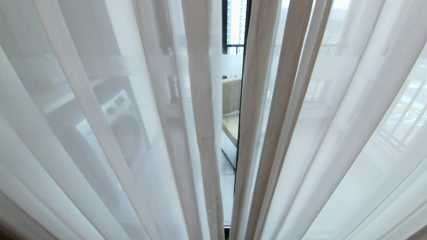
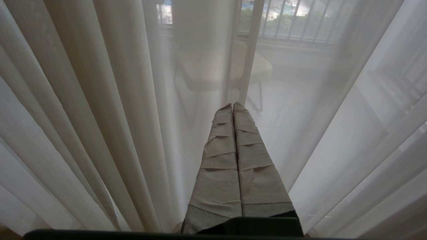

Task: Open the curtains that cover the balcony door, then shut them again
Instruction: Pull the outer curtains open on both sides, then pull the inner curtains open on both sides

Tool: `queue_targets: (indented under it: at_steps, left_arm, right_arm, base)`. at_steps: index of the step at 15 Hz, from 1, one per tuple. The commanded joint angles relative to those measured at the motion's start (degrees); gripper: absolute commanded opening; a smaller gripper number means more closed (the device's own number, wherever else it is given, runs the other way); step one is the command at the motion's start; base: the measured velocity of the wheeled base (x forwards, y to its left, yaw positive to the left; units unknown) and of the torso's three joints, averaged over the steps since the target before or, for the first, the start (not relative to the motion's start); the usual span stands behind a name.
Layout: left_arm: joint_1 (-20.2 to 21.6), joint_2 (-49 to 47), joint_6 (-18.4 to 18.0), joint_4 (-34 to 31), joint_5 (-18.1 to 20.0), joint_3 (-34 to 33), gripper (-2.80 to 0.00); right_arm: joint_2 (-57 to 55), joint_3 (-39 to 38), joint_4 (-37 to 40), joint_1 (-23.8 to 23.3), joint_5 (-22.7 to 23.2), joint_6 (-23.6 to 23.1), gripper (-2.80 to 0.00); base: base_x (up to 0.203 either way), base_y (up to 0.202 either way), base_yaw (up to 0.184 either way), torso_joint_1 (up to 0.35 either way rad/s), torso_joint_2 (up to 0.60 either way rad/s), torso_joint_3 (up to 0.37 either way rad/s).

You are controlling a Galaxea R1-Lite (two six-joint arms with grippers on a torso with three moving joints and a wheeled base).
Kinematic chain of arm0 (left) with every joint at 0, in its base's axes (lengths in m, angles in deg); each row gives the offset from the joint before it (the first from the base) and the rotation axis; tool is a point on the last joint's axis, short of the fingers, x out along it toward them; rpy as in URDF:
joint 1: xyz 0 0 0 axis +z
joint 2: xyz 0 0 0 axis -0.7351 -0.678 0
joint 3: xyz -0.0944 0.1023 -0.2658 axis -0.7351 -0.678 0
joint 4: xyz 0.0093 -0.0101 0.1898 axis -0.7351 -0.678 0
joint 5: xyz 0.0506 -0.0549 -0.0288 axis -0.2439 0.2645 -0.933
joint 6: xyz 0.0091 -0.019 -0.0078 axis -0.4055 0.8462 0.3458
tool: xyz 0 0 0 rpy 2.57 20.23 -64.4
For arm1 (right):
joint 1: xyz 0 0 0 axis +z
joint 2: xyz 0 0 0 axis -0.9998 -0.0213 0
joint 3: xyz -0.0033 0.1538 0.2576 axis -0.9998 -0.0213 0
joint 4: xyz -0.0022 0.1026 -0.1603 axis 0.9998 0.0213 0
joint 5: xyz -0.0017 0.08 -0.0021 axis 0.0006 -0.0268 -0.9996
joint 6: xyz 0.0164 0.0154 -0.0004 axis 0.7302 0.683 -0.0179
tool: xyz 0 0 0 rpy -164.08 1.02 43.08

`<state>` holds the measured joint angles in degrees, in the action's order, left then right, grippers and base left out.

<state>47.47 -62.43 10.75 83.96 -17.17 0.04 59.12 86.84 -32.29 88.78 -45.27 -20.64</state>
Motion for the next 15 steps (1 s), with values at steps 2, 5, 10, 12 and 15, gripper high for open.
queue_targets:
  at_steps: [2,5,10,12,15]
  left_arm:
    - [0.0,-0.3,0.2,-0.4,1.8,2.8,-2.80]
    - [0.0,-4.2,0.2,-0.4,3.0,7.7,-2.80]
    - [-2.9,-16.4,2.4,-0.4,12.4,20.3,-2.80]
    - [-7.5,-22.0,3.2,-0.4,16.8,26.2,-2.80]
    - [-17.6,-29.9,3.5,-0.5,21.6,35.1,-2.80]
  right_arm:
    - [0.0,0.0,0.0,0.0,0.0,0.0,-2.80]
    - [0.0,0.0,0.0,0.0,0.0,0.0,-2.80]
    - [0.0,0.0,0.0,0.0,0.0,0.0,-2.80]
    - [0.0,0.0,0.0,0.0,0.0,0.0,-2.80]
    - [0.0,0.0,0.0,0.0,0.0,0.0,-2.80]
  base:
    - [0.000,0.000,0.000,0.000,0.00,0.000]
    - [0.000,0.000,0.000,0.000,0.00,0.000]
    - [0.000,0.000,0.000,0.000,0.00,0.000]
    - [0.000,0.000,0.000,0.000,0.00,0.000]
    - [0.000,0.000,0.000,0.000,0.00,0.000]
